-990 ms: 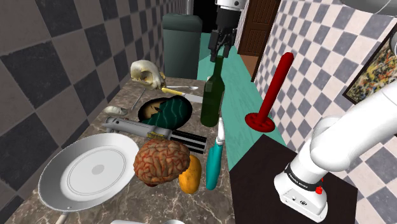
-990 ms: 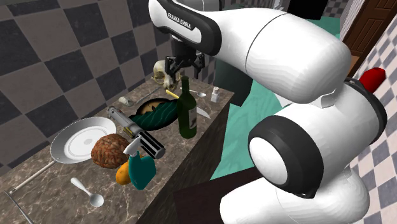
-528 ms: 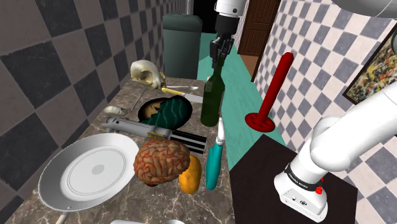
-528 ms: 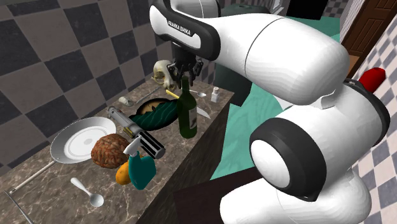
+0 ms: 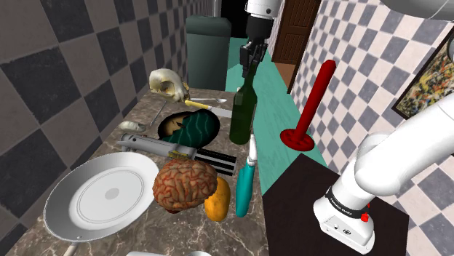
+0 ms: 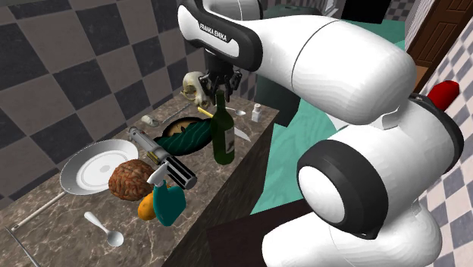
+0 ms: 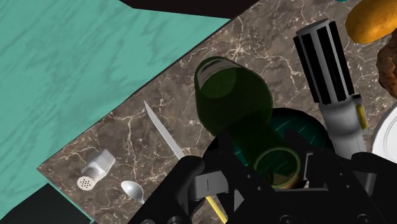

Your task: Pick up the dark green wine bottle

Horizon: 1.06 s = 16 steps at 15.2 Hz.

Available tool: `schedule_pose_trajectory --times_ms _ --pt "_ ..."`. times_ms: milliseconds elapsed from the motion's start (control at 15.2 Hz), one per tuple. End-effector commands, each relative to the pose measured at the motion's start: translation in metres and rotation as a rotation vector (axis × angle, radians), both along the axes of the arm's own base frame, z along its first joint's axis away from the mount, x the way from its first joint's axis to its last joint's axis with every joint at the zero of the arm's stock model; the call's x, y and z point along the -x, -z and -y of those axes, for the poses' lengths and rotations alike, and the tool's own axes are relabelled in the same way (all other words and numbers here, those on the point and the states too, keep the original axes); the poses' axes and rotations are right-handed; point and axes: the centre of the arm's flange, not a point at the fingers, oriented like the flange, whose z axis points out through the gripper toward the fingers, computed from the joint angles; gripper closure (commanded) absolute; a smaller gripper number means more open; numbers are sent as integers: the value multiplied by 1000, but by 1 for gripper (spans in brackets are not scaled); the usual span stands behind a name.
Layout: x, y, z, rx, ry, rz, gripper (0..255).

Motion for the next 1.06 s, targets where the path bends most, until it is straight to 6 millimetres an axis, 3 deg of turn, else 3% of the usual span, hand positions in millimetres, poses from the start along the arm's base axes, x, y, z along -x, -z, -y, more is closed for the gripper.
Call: schedule_pose_trajectory --times_ms 0,858,990 --pt "0 -7 0 0 0 -1 255" --pt "0 -76 0 0 0 -1 255" --pt "0 -77 0 0 0 -1 255"
